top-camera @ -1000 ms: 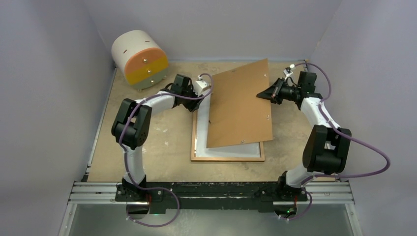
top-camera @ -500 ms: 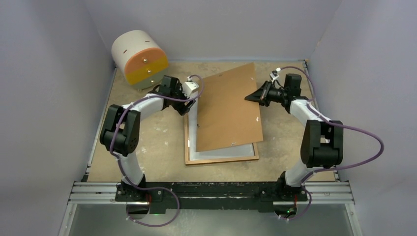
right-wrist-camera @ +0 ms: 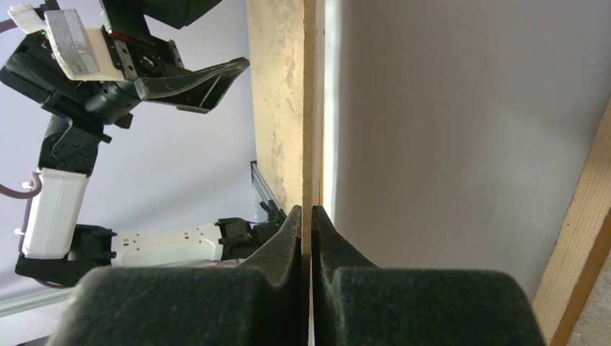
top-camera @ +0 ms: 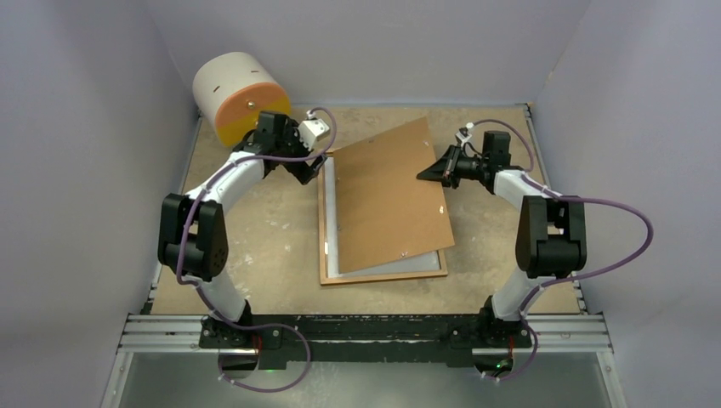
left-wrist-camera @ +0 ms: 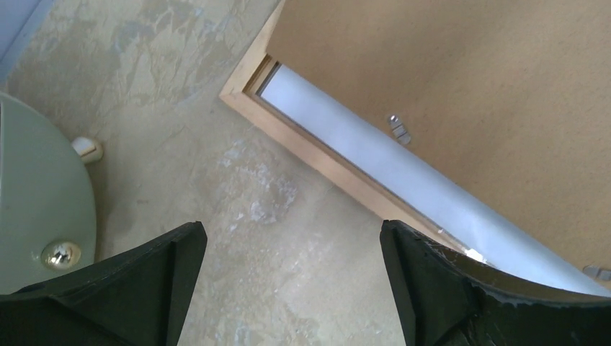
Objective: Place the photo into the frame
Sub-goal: Move the photo frame to the center of the board, then place the photo frame item in the photo frame.
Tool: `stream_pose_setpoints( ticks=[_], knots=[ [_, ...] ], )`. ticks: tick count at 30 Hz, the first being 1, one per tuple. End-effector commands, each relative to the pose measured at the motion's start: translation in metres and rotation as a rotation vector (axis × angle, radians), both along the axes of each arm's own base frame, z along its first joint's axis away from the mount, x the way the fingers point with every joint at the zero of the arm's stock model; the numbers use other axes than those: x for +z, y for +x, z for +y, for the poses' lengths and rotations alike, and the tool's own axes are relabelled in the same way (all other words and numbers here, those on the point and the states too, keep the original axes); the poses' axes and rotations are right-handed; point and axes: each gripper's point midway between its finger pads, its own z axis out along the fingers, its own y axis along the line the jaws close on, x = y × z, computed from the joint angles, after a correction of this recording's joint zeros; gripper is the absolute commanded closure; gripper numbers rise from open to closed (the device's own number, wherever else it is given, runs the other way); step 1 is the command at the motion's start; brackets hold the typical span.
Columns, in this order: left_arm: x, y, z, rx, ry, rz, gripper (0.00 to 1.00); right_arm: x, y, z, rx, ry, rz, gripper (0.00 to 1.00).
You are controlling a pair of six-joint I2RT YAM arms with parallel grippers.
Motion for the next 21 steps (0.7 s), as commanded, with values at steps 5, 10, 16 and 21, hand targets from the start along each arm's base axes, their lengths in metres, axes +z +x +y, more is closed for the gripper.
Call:
stream_pose_setpoints(
  ticks=[5,10,16,21],
  knots=[
    [-0.036,-0.015,0.024,0.033,0.070,0.068,0.02,0.028,0.004,0.007,0.067,0.062,-0.083,1.00],
    [-0.065,-0.019,0.028,0.052,0.090,0.115,0.03,0.028,0.001,0.021,0.100,0.063,-0.085,1.00],
    [-0.086,-0.023,0.030,0.065,0.099,0.151,0.03,0.024,0.002,0.027,0.107,0.060,-0.077,1.00],
    [-0.093,-0.024,0.030,0.066,0.098,0.161,0.04,0.018,0.004,0.027,0.101,0.054,-0.070,1.00]
  ],
)
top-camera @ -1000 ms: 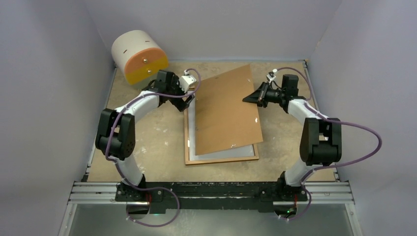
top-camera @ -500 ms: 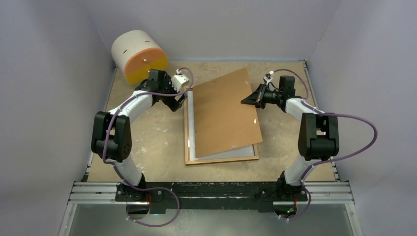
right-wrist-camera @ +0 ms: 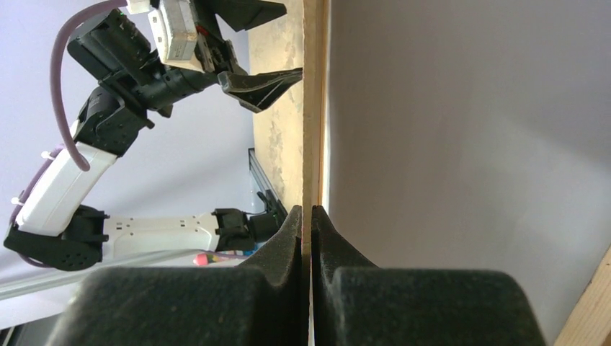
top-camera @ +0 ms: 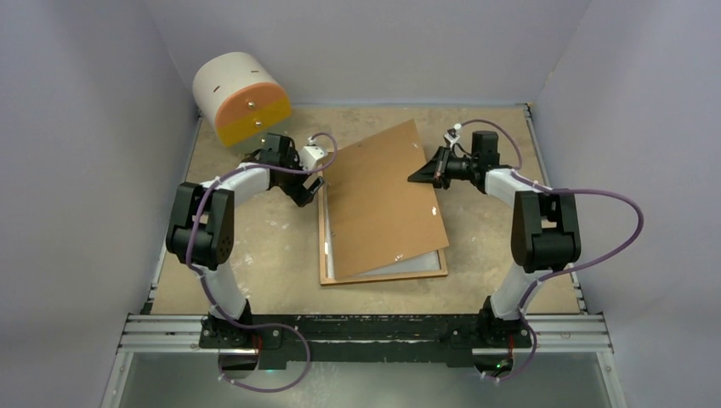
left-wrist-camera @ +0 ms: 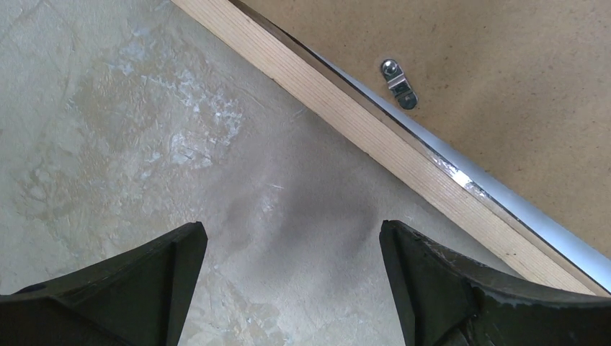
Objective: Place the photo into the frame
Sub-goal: Place the photo frame item in the photo frame.
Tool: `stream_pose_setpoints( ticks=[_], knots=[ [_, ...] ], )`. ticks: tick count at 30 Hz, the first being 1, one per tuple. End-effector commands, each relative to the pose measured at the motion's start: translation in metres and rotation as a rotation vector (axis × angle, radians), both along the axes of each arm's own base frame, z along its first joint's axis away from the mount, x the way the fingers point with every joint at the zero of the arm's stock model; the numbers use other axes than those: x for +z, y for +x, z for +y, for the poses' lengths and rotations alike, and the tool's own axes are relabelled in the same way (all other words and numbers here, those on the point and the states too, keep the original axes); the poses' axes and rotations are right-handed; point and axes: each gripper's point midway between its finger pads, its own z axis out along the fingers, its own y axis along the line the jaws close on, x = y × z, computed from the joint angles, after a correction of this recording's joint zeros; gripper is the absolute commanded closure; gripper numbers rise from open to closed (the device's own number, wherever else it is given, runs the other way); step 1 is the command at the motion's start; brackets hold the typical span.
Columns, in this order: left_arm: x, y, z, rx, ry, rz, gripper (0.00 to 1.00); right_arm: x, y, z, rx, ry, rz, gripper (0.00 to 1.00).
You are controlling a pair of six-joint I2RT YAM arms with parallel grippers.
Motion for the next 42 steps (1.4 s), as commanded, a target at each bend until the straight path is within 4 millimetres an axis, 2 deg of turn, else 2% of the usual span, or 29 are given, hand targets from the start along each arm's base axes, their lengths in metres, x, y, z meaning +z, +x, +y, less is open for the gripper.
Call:
stream_pose_setpoints(
  ticks=[1,20,30,42],
  knots=[
    [0.000,0.007,-0.001,0.008,-0.010,-0.027,0.04,0.027,0.006,0.004,0.039,0.051,-0.068,1.00],
    [-0.010,-0.001,-0.011,-0.021,-0.053,0.007,0.05,0.004,0.013,0.004,-0.007,0.047,-0.039,1.00],
    [-0.012,-0.001,-0.010,-0.023,-0.048,0.009,0.05,-0.005,0.000,0.003,0.006,0.041,-0.006,1.00],
    [-0.011,-0.002,-0.010,-0.028,-0.045,0.009,0.05,-0.004,-0.009,0.003,0.009,0.046,-0.001,1.00]
  ],
)
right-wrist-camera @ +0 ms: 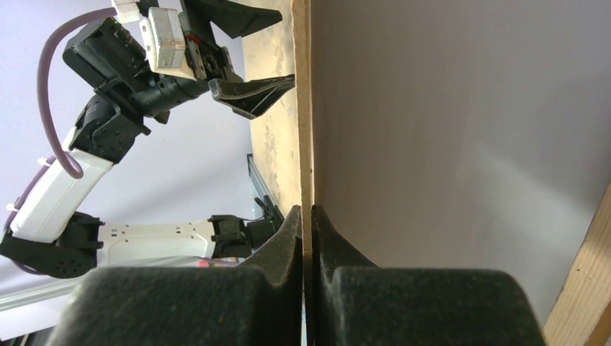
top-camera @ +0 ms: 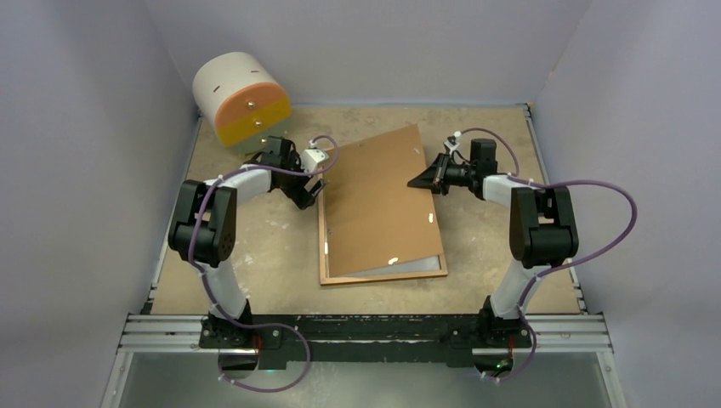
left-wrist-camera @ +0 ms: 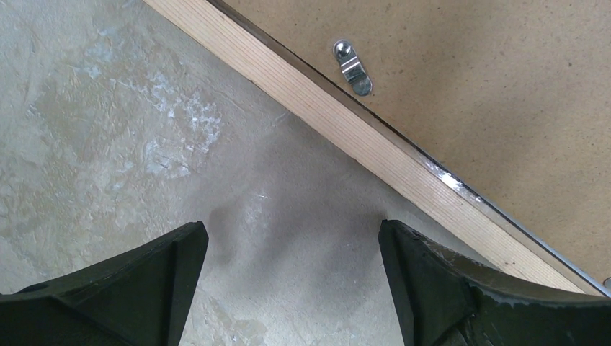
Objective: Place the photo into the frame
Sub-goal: Place the photo frame item in the photo frame.
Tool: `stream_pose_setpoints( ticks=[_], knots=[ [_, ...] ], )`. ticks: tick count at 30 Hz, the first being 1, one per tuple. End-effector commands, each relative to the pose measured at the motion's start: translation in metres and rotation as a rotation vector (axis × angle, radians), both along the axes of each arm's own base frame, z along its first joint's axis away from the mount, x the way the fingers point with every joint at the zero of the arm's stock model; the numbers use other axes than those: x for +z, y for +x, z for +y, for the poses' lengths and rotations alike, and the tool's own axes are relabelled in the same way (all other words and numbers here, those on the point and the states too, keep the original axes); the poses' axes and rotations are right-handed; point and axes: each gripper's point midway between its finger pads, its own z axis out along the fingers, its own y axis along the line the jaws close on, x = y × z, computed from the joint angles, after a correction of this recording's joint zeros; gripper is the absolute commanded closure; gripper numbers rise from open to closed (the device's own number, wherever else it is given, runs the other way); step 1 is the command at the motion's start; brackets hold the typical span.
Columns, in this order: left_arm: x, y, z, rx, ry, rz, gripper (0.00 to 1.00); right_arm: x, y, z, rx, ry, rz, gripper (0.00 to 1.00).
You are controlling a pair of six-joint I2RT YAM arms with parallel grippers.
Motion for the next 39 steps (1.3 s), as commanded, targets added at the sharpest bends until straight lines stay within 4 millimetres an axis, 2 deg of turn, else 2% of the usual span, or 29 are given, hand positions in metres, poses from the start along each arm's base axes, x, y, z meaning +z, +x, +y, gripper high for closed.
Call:
stream_pose_setpoints(
  ticks=[1,8,18,23,28,35,39],
  knots=[
    [0.000,0.001,-0.005,-0.016,-0.018,-0.009,0.05,0.023,-0.010,0.003,0.032,0.039,-0.033,1.00],
    [0.000,0.001,-0.004,-0.019,-0.017,-0.008,0.05,0.022,-0.016,0.002,0.035,0.042,-0.030,1.00],
    [-0.007,-0.001,-0.006,-0.031,-0.017,0.005,0.05,0.020,-0.003,0.002,0.019,0.028,-0.066,1.00],
    [-0.007,0.002,-0.008,-0.032,-0.019,0.005,0.06,0.011,-0.005,0.003,0.025,0.010,-0.051,1.00],
    [-0.005,0.004,-0.009,-0.034,-0.022,0.005,0.06,0.002,-0.009,0.012,0.031,-0.005,-0.037,1.00],
    [-0.006,0.004,-0.005,-0.033,-0.004,0.004,0.07,-0.012,-0.020,0.035,0.062,-0.022,-0.024,1.00],
    [-0.001,0.004,-0.003,-0.037,0.010,-0.009,0.08,-0.023,-0.025,0.040,0.050,-0.049,-0.011,1.00]
  ],
)
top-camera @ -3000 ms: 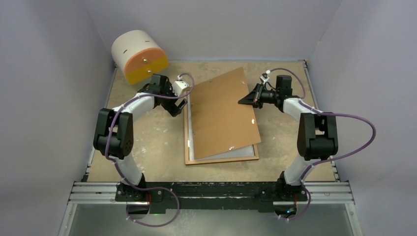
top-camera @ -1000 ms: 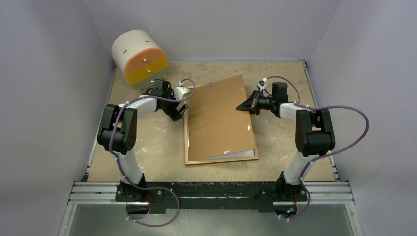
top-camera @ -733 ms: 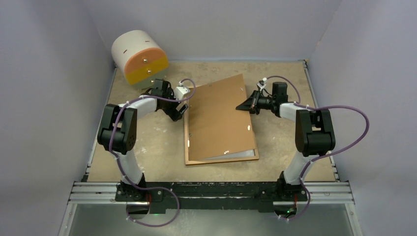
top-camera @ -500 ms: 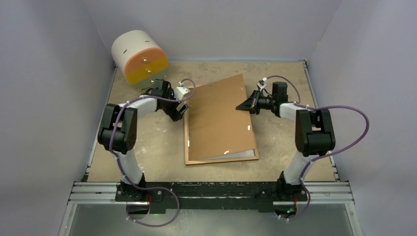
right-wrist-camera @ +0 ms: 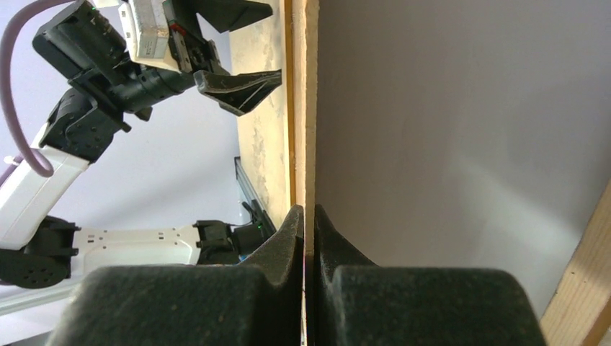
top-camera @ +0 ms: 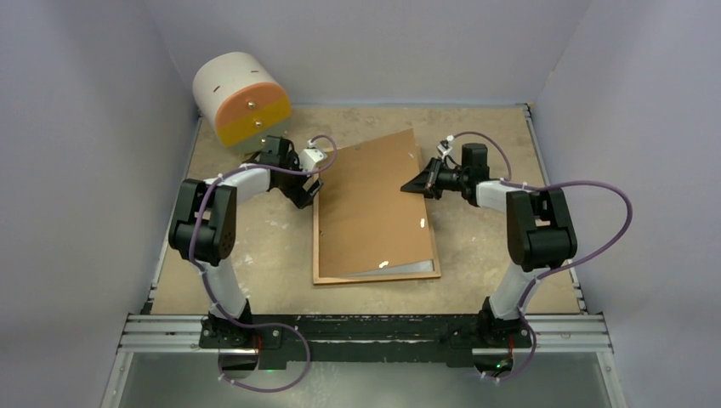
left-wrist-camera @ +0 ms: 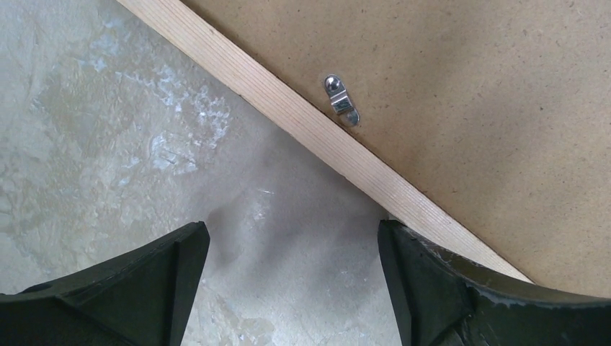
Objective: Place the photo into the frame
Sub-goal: Place the photo frame item in the photo frame.
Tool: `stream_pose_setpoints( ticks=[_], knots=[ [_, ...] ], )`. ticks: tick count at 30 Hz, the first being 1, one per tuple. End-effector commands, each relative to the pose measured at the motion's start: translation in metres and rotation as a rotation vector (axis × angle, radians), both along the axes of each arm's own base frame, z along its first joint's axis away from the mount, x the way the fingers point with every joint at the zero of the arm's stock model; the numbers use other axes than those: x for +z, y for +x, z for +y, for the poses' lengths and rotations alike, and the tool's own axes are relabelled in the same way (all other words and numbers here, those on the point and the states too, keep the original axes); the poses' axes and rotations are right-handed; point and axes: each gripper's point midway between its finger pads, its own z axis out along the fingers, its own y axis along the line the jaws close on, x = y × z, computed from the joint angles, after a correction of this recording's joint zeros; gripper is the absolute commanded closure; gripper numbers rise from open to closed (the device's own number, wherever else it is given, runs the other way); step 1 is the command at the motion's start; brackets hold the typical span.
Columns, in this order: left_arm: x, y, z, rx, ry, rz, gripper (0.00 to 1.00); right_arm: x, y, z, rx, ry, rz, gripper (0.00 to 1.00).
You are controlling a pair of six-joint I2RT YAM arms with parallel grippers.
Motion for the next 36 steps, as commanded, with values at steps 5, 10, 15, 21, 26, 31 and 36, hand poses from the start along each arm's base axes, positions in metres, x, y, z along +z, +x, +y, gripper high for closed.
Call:
stream_pose_setpoints(
  ticks=[5,10,15,21,26,31,36],
  knots=[
    [0.012,0.003,-0.001,-0.042,0.023,-0.035,0.10,-0.020,-0.021,0.029,0.014,-0.069,0.007,1.00],
    [0.018,0.003,0.004,-0.036,0.030,-0.032,0.11,-0.027,-0.021,0.034,0.014,-0.154,-0.002,0.94],
    [0.025,0.001,0.013,-0.024,0.020,-0.023,0.12,-0.035,-0.018,0.027,-0.003,-0.274,-0.007,0.70],
    [0.025,-0.004,0.015,-0.037,0.019,-0.020,0.12,-0.040,-0.014,0.022,-0.014,-0.424,-0.017,0.48],
    [0.025,-0.004,0.015,-0.036,0.021,-0.020,0.12,-0.042,-0.012,0.014,-0.040,-0.563,-0.019,0.27],
    [0.025,-0.003,0.018,-0.031,0.027,-0.023,0.12,-0.036,-0.007,0.005,-0.083,-0.659,-0.039,0.01],
    [0.026,-0.003,0.022,-0.023,0.027,-0.025,0.12,-0.027,-0.005,-0.003,-0.110,-0.713,-0.041,0.01]
  ],
)
